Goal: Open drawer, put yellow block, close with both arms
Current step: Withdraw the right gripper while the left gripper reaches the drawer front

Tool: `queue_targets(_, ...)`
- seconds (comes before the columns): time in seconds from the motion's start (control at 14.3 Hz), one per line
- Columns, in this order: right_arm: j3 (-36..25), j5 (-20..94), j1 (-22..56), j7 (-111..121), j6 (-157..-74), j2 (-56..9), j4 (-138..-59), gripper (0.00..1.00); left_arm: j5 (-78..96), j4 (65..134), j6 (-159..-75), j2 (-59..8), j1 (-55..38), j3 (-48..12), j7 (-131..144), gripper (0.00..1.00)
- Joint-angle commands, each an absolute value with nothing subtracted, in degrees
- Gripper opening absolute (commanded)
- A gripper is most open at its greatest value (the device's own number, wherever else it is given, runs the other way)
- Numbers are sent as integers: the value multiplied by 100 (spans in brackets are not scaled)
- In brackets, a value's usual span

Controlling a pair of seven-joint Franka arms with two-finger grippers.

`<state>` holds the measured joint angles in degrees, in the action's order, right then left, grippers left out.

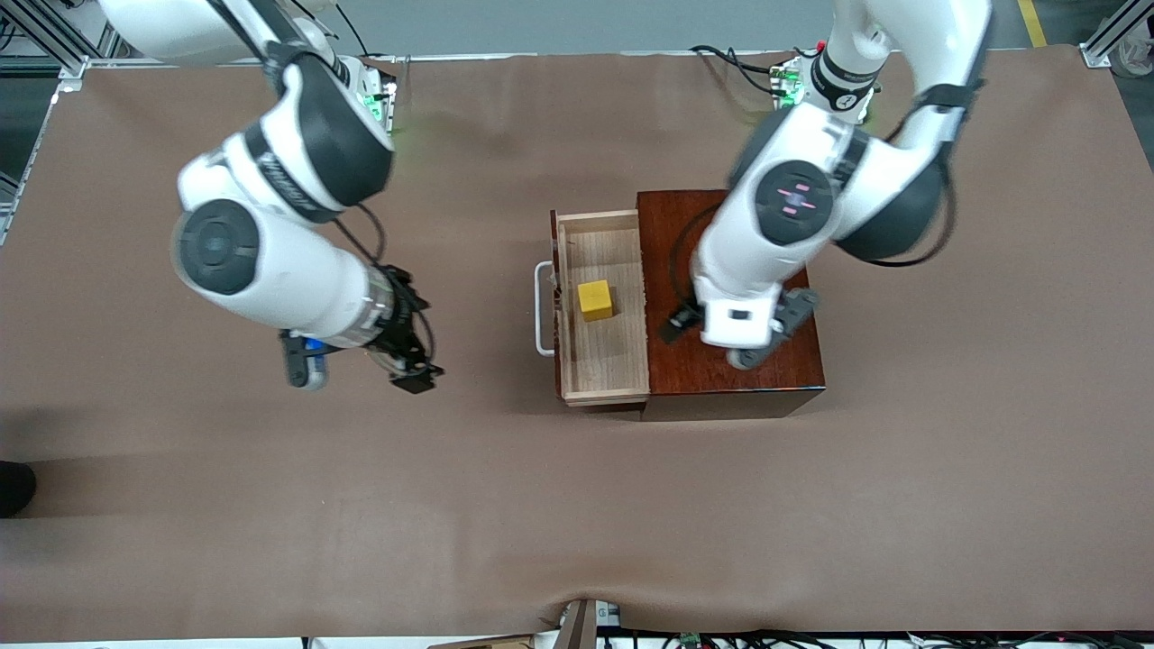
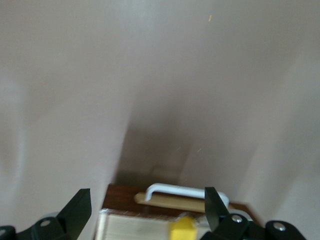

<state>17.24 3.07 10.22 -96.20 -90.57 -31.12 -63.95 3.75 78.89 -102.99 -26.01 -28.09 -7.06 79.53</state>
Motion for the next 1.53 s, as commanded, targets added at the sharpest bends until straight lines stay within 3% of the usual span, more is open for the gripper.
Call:
queue_targets(0.0, 1837, 360, 494, -8355, -8457, -2699, -6486, 100, 466, 7682, -10711, -2786, -3259, -650, 9057, 100)
queue_targets(0.63, 1670, 194, -984, -2846, -7014, -1829, -6486, 100, 466, 7154, -12496, -4034, -4235, -650, 12617, 100)
queue_targets(0.98, -42, 149, 24, 52, -6689, -863, -6916, 100, 492, 7198, -12524, -4342, -4535, -650, 13561, 100)
queue_targets(1.25, -141, 158, 106, 53, -6837, -256, -7636, 100, 580, 7216, -11930, -4272, -4483, -624, 13605, 100)
queue_targets(1.46, -149, 141, 62, 79, -7442, 262, -8452, 100, 536, 7207, -11593, -4228, -4395, -571, 13570, 100)
